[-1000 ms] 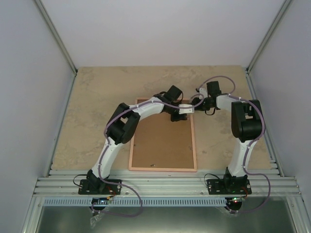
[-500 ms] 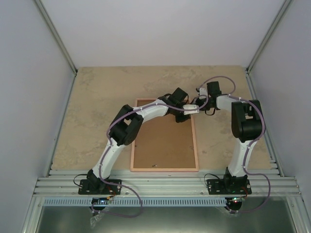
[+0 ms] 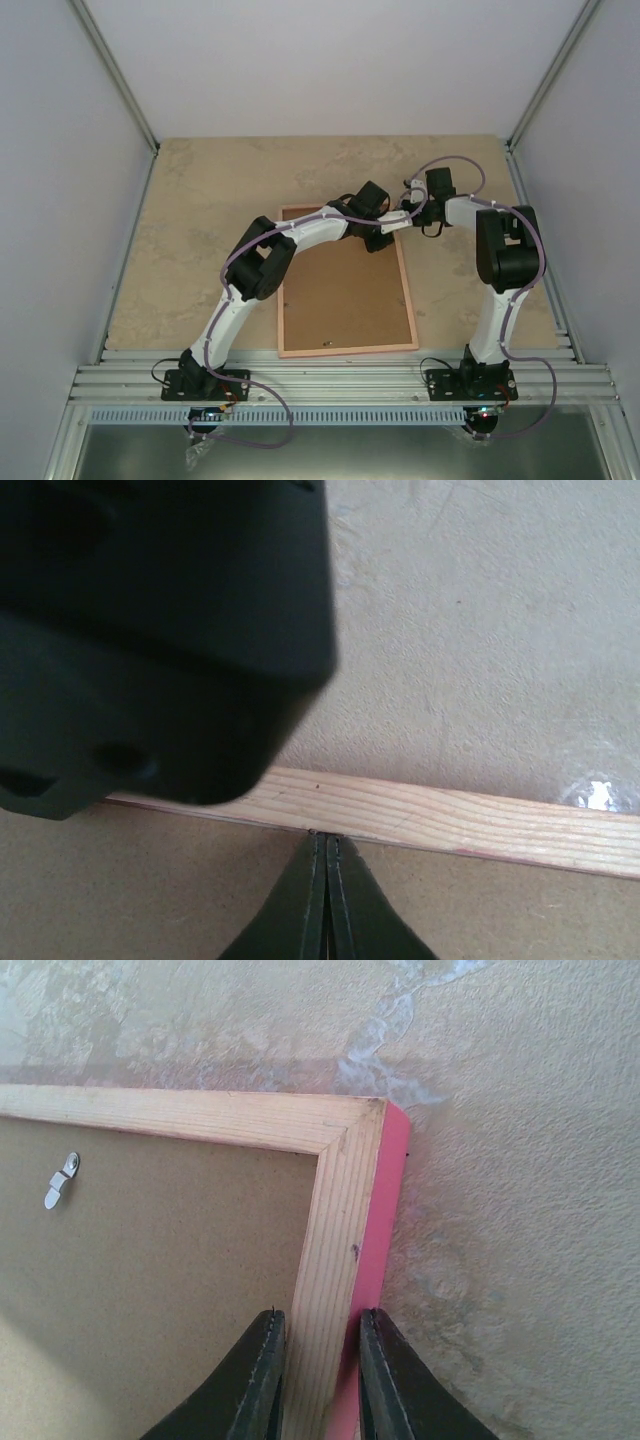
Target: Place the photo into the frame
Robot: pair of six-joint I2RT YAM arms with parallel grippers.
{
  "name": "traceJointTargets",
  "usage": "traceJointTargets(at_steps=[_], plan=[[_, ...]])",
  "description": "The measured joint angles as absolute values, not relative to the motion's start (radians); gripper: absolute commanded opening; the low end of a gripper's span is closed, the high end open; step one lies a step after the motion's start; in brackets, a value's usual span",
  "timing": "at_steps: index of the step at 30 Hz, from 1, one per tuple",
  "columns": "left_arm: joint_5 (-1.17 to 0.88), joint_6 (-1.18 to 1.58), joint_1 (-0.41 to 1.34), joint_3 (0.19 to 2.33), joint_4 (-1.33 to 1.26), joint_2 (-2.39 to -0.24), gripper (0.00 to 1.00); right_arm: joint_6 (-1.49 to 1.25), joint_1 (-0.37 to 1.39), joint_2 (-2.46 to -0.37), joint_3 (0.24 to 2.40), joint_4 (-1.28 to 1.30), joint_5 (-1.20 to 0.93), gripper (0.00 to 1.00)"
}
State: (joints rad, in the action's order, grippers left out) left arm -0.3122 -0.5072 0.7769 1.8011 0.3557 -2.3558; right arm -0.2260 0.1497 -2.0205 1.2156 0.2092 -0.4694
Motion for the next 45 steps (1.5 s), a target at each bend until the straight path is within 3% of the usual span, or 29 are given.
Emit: traceJointTargets(at_steps=[9,15,25,33,45], plan=[[-0.286,-0.455,0.762,1.807,0.326,-2.365,0.04,-0.236,0.152,-2.076,1.305,0.242,-0.487,0.02],[-0.250,-0.458,0.709,1.806,0.308,-2.367,0.06,-0.258,0.161,-2.144,1.394,0.248,-0.555,0.36],[-0.215,-0.520,0.612,1.736,0.231,-2.334,0.22,-0.258,0.141,-2.133,1.399,0.320,-0.670,0.57],[-0.295,-0.554,0.621,1.598,0.279,-2.228,0.37,-0.084,0.035,-1.972,1.316,0.443,-0.674,0.57],[-0.438,-0.675,0.747,1.340,0.323,-2.054,0.37,-0.006,0.182,-1.857,1.063,0.515,-0.619,0.49]])
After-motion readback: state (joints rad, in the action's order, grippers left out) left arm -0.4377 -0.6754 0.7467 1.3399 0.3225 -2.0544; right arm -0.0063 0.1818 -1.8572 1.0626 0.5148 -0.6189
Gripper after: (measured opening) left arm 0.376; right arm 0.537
